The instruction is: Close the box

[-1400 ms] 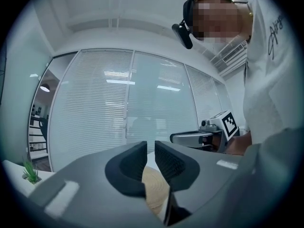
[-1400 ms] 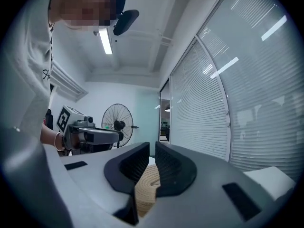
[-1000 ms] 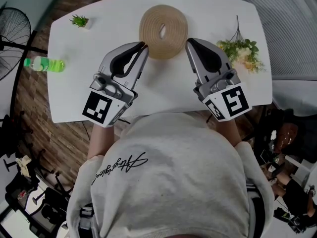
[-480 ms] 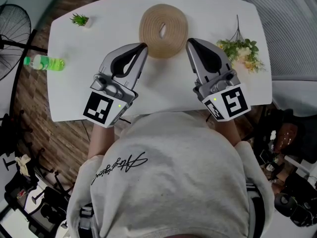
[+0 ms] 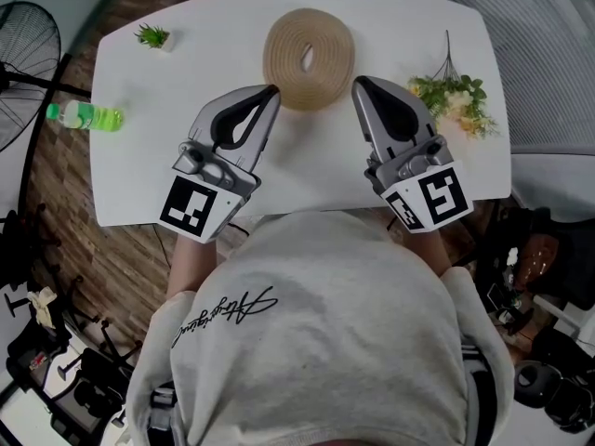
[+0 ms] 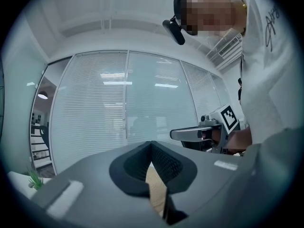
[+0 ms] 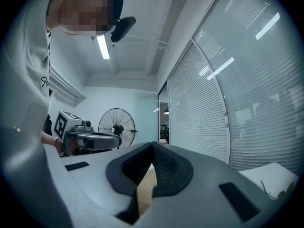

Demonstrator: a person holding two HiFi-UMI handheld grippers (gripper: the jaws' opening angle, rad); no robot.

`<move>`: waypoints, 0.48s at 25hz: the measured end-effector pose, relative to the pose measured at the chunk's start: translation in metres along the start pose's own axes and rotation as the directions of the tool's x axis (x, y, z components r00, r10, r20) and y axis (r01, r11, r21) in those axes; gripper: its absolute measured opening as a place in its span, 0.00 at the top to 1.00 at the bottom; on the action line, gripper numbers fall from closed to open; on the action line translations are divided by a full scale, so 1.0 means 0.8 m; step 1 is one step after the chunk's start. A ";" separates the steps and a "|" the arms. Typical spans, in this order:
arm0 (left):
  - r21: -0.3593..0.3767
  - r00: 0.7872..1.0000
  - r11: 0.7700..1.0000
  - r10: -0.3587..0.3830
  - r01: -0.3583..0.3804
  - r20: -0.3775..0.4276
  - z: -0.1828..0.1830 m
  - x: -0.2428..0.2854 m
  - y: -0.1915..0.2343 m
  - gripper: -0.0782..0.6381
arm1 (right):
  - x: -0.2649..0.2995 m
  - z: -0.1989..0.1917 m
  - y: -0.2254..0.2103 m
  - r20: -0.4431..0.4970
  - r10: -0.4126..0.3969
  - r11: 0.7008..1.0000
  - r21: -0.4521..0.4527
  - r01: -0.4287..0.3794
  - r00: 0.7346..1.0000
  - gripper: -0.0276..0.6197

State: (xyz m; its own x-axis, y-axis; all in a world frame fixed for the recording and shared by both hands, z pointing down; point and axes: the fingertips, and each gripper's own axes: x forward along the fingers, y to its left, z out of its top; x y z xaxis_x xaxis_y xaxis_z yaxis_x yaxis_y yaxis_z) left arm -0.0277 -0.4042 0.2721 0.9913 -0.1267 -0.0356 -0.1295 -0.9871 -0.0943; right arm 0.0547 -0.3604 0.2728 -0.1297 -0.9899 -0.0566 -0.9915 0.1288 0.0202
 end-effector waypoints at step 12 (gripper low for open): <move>0.008 1.000 1.000 0.005 -0.005 -0.009 -0.004 0.001 0.005 0.89 | 0.006 -0.001 0.001 -0.014 0.006 1.000 -0.016 -0.006 1.000 0.96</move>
State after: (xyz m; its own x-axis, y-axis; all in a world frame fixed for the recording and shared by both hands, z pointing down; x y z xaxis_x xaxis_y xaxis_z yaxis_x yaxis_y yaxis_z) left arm -0.0273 -0.4085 0.2746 0.9908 -0.1325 -0.0271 -0.1346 -0.9856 -0.1020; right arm 0.0529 -0.3652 0.2737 -0.1352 -0.9899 -0.0429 -0.9903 0.1337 0.0364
